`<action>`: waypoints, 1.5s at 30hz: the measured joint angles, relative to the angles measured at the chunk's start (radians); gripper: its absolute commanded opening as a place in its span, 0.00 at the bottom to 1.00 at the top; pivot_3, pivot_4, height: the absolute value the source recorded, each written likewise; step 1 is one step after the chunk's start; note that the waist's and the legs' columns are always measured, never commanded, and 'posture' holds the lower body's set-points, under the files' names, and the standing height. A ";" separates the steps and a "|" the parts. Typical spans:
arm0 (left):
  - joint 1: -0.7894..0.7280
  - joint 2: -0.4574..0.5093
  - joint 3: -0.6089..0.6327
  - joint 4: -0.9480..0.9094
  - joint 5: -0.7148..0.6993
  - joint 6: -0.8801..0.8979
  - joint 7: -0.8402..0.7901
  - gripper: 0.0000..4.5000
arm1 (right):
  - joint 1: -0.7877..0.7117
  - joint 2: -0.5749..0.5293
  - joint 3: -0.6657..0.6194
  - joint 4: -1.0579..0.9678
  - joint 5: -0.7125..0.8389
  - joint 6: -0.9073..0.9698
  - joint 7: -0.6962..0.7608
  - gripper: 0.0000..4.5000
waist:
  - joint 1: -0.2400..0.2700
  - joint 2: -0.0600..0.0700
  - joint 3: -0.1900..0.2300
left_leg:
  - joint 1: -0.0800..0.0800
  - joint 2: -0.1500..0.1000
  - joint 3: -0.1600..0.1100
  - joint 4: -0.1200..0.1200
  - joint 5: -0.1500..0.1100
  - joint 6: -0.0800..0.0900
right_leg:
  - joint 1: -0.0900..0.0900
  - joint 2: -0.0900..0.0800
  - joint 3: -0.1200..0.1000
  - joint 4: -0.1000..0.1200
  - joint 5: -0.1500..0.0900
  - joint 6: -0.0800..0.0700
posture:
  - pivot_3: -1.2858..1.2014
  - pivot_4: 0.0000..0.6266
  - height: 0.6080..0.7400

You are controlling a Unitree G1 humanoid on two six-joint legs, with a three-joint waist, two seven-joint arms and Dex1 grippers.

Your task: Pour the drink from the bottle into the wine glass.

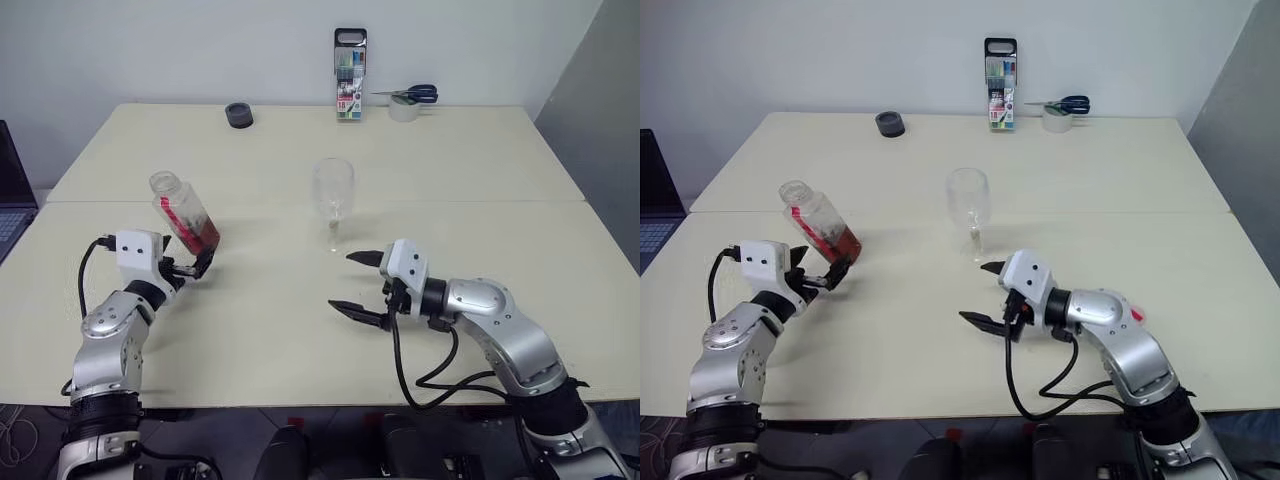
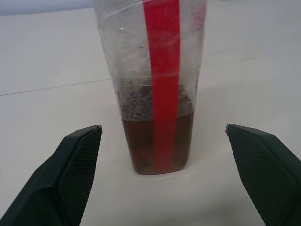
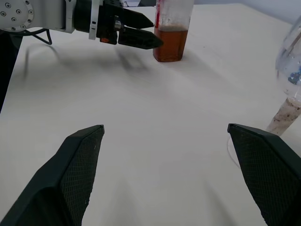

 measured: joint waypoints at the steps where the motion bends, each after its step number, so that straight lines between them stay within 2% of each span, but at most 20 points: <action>1: -0.004 0.000 0.000 -0.001 0.000 0.002 0.003 1.00 | 0.000 0.002 0.000 0.000 0.002 0.002 0.000 1.00 | 0.000 0.000 0.000 | 0.000 0.000 0.000 0.000 0.000 0.000 | 0.000 0.000 0.000 0.000 0.000 0.000 | 0.52 0.24 1.00; 14: -0.059 0.000 -0.002 0.000 0.010 0.038 0.015 1.00 | -0.012 0.007 0.005 0.000 0.032 0.013 0.003 1.00 | 0.000 0.000 0.000 | 0.000 0.000 0.000 0.000 0.000 -0.001 | 0.000 0.000 0.000 0.000 0.000 0.000 | 0.52 0.24 1.00; 23: -0.114 0.000 -0.005 0.076 0.017 0.036 0.013 1.00 | -0.041 0.047 -0.002 -0.017 0.113 0.037 0.002 1.00 | 0.000 0.000 0.000 | 0.000 0.000 0.000 0.000 0.001 -0.001 | 0.000 0.000 0.000 0.000 0.000 0.000 | 0.52 0.24 1.00; 39: -0.172 0.000 -0.013 0.171 0.035 -0.009 -0.032 1.00 | -0.046 0.038 0.004 -0.018 0.107 0.032 0.002 1.00 | 0.000 0.000 0.000 | 0.000 0.000 0.000 0.001 0.001 -0.002 | 0.000 0.000 0.000 0.000 0.000 0.000 | 0.52 0.24 1.00; 45: -0.193 0.007 -0.024 0.216 0.040 -0.034 -0.053 0.61 | -0.049 0.038 0.006 -0.017 0.106 0.030 0.001 1.00 | -0.001 0.000 0.000 | 0.000 0.000 0.000 0.001 0.001 -0.002 | 0.000 0.000 0.000 0.001 0.000 0.000 | 0.52 0.24 1.00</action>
